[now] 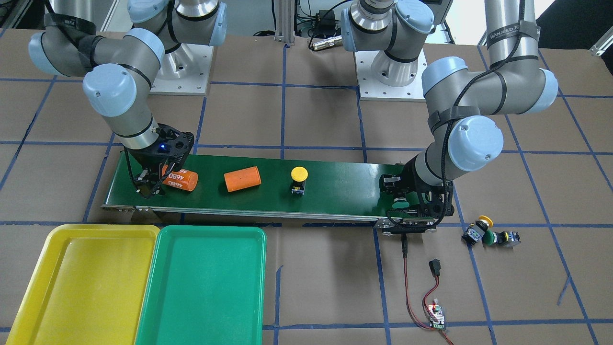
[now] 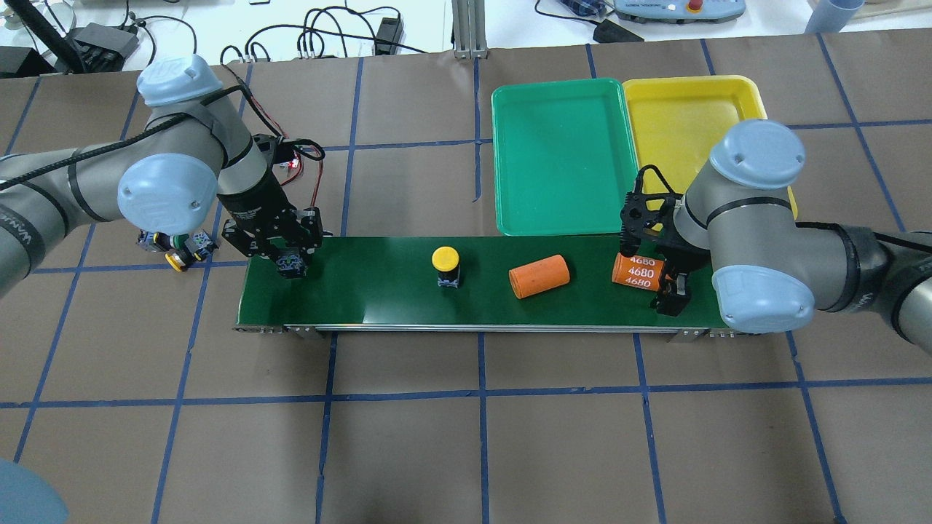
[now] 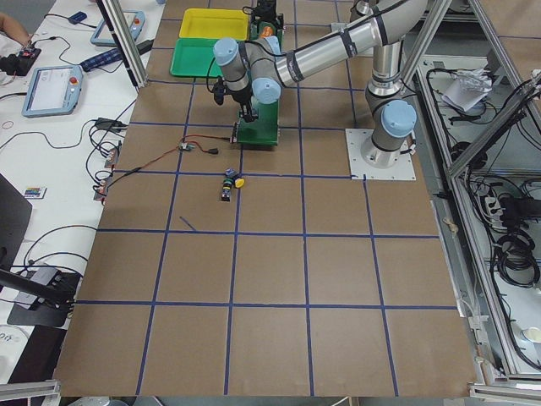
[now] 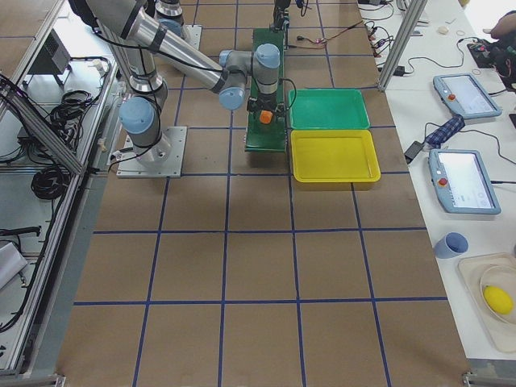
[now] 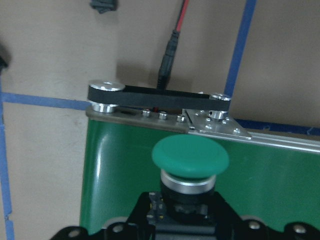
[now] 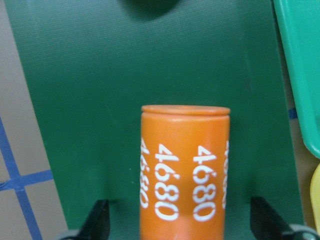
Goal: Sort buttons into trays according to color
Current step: 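Carry the green button onto the belt and open the left gripper, then return the left gripper to the pile and grasp a dark-capped button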
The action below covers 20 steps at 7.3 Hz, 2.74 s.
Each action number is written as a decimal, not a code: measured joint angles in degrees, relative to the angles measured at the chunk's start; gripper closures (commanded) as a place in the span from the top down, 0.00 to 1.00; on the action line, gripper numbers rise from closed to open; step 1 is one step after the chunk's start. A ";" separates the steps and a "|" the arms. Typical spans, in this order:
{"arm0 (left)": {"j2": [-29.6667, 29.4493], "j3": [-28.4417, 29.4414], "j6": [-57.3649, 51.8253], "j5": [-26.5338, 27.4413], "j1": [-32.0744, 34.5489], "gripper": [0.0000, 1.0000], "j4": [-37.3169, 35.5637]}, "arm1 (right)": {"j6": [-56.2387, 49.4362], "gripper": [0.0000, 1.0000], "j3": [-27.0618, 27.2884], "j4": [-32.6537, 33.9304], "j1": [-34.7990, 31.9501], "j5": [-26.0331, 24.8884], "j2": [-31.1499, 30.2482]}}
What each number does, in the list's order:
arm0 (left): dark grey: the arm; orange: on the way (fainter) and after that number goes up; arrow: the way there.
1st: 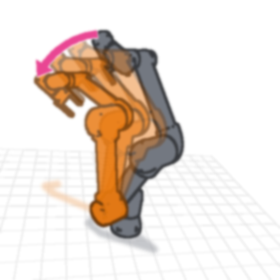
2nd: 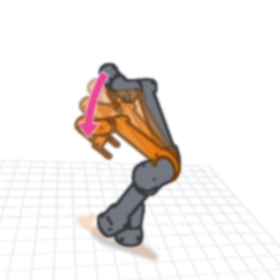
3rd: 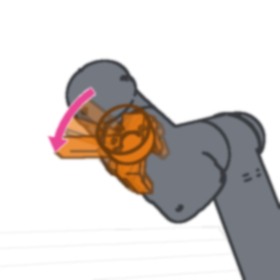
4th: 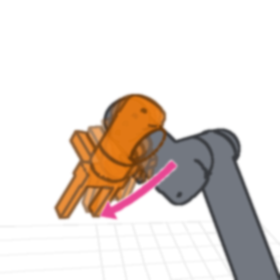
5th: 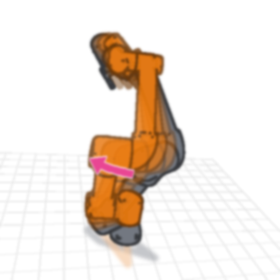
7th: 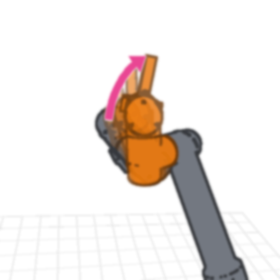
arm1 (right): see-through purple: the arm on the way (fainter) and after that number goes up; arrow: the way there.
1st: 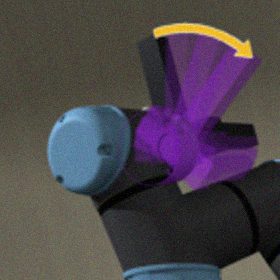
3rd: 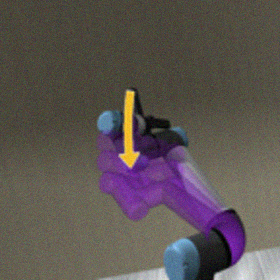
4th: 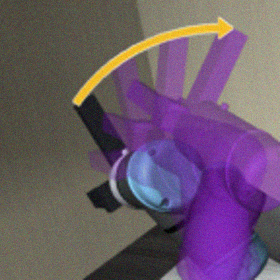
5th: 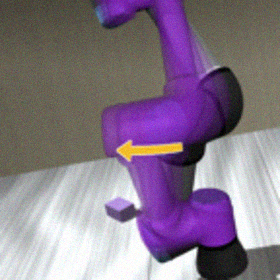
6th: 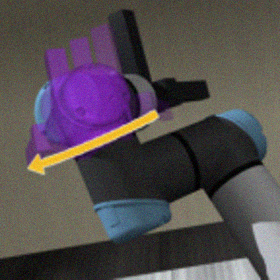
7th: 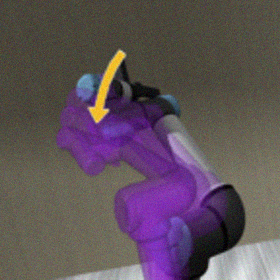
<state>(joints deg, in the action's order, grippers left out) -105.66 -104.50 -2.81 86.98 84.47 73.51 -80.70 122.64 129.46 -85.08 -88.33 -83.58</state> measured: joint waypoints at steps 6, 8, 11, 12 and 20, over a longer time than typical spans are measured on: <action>-1.60 9.95 -9.76 0.44 -5.07 1.00 2.18 | 0.10 1.00 -0.04 -0.04 -0.01 0.00 0.17; -5.43 14.72 -25.57 0.51 -14.82 1.00 3.17 | 0.10 1.00 -0.04 -0.04 0.00 0.00 0.21; -10.94 14.41 -48.00 0.59 -19.11 1.00 -0.57 | 0.10 1.00 -0.04 -0.08 0.00 0.00 0.39; -11.39 13.08 -53.11 0.62 -18.97 1.00 -1.29 | 0.10 1.00 -0.04 -0.09 0.00 0.00 0.41; -11.14 3.47 -61.14 2.54 -17.94 1.00 -16.82 | 0.10 1.00 0.04 -0.09 0.00 0.00 0.44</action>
<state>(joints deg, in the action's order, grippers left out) -116.81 -101.03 -63.95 89.52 66.54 56.69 -80.60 122.69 129.37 -85.08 -88.33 -83.14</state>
